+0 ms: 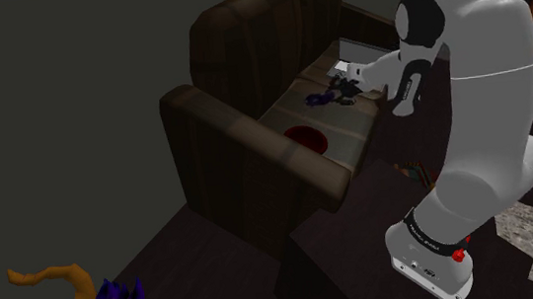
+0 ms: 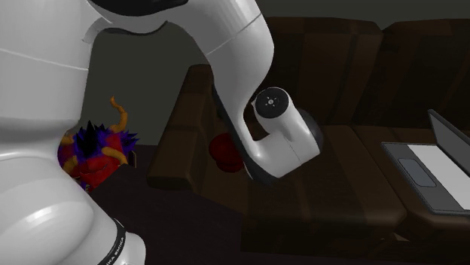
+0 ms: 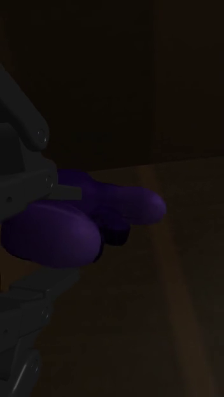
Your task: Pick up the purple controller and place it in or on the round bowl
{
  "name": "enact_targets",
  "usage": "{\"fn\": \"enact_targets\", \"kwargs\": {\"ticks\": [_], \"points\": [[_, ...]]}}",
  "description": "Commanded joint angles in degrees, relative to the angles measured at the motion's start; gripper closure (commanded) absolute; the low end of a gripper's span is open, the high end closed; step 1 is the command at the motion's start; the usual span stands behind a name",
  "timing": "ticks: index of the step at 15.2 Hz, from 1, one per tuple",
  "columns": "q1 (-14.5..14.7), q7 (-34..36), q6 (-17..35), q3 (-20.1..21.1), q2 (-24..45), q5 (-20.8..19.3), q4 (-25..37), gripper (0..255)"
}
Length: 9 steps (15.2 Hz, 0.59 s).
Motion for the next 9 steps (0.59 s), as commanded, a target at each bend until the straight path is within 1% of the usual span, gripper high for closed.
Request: {"fn": "enact_targets", "kwargs": {"ticks": [1,5,9], "points": [[2.22,-2.77,-0.88,-0.59,-2.60,2.06,-4.35,255],[9.02,-11.58,-2.68,-2.20,-8.50,10.42,-15.97,255],[17.21,-20.06,-3.95,-4.22,-13.89,20.46,-26.39,255]]}}
